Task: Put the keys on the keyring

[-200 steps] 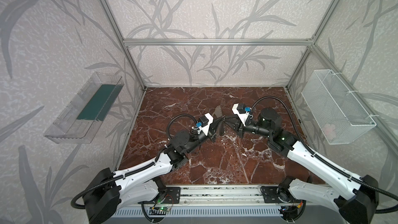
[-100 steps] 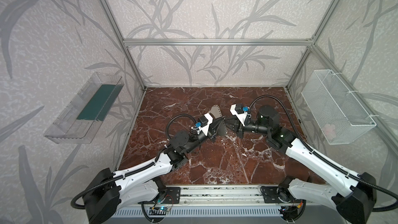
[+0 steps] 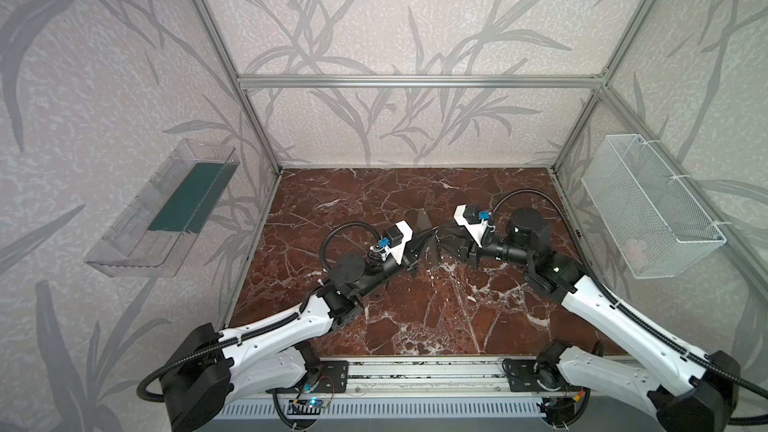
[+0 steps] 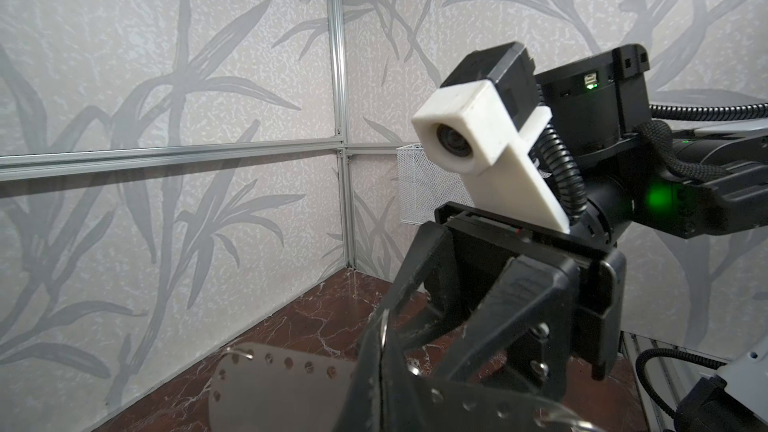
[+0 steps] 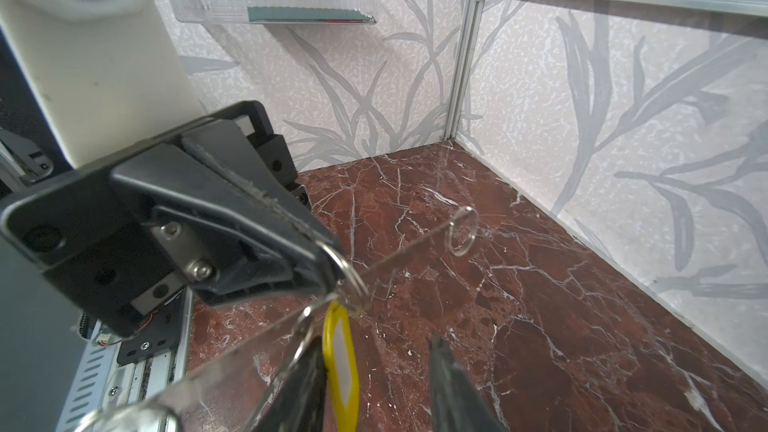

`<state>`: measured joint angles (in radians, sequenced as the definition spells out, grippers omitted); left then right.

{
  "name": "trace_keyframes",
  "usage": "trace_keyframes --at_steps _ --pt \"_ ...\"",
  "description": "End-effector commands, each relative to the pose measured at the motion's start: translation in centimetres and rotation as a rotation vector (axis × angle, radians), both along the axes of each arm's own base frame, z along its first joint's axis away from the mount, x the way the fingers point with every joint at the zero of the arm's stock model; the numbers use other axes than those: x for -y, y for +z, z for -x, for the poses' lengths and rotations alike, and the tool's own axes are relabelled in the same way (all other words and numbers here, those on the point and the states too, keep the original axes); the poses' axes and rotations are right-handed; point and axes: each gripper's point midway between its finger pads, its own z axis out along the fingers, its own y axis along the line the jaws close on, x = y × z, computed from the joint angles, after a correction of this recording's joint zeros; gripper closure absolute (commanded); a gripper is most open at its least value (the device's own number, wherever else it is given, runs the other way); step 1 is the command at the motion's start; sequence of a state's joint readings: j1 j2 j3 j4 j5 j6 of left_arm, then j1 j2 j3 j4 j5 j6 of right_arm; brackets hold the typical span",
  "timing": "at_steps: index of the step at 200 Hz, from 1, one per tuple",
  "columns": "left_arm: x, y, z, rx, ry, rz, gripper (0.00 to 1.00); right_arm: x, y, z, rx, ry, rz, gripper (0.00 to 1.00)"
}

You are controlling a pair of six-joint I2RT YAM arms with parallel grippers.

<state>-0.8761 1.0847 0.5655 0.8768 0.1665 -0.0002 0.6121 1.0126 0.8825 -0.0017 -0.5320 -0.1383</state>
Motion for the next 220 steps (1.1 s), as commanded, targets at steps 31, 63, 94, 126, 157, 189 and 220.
trace_keyframes --at_steps 31,63,94,126,157,189,220 --pt "-0.1 0.7 0.3 0.016 -0.017 0.027 1.0 1.1 1.6 0.6 0.043 0.002 -0.031 0.69" --pt "0.3 0.5 0.5 0.01 -0.042 0.015 1.0 0.4 1.9 0.6 0.037 0.036 -0.046 0.72" --pt "0.7 0.3 0.8 0.0 -0.07 -0.004 1.0 -0.1 2.2 0.7 0.029 0.073 -0.07 0.77" --pt "1.0 0.1 0.9 -0.007 -0.084 -0.014 1.0 -0.5 2.5 1.1 0.021 0.107 -0.09 0.8" --pt "0.9 0.2 1.0 -0.002 -0.088 -0.011 1.0 -0.7 2.4 1.2 0.01 0.125 -0.095 0.81" --pt "0.7 0.3 1.1 0.0 -0.087 -0.003 1.0 -0.9 2.0 1.2 -0.006 0.131 -0.092 0.83" --pt "0.5 0.5 1.2 0.004 -0.086 0.014 1.0 -1.0 1.8 1.4 -0.018 0.151 -0.096 0.86"
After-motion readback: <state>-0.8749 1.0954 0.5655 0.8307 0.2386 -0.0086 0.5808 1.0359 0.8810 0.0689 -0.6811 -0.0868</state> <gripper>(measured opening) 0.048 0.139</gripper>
